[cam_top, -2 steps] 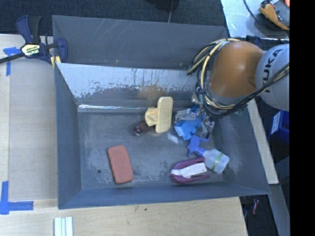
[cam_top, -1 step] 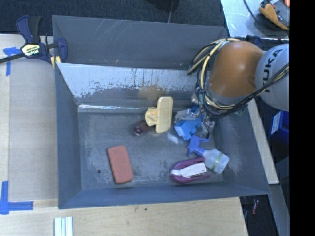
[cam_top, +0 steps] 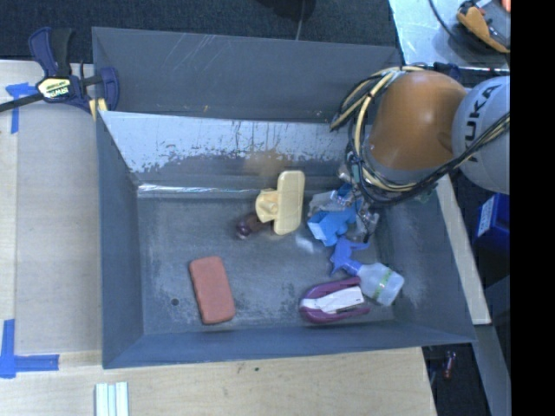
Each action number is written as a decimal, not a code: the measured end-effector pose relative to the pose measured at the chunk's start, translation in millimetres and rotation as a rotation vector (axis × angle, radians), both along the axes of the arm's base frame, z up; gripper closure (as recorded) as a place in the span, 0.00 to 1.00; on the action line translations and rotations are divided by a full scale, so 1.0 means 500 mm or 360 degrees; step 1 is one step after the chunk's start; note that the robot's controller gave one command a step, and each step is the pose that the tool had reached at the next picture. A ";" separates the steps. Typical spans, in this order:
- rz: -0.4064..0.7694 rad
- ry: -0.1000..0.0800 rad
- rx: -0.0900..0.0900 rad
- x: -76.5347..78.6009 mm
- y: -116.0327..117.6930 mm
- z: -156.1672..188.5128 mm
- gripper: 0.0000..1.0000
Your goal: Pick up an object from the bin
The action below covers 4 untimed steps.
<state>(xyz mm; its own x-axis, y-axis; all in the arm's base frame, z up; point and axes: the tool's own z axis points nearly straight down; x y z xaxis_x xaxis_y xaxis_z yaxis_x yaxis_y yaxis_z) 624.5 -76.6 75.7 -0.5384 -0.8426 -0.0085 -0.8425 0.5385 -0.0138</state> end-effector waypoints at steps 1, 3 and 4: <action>-0.0003 0.0011 0.0002 -0.004 0.001 0.051 1.00; -0.0009 0.0008 0.0004 -0.003 0.001 0.168 1.00; -0.0009 -0.0002 0.0003 0.000 0.001 0.226 1.00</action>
Offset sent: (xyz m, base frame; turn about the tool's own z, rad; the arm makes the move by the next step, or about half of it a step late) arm -0.0018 0.0004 0.0482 0.0009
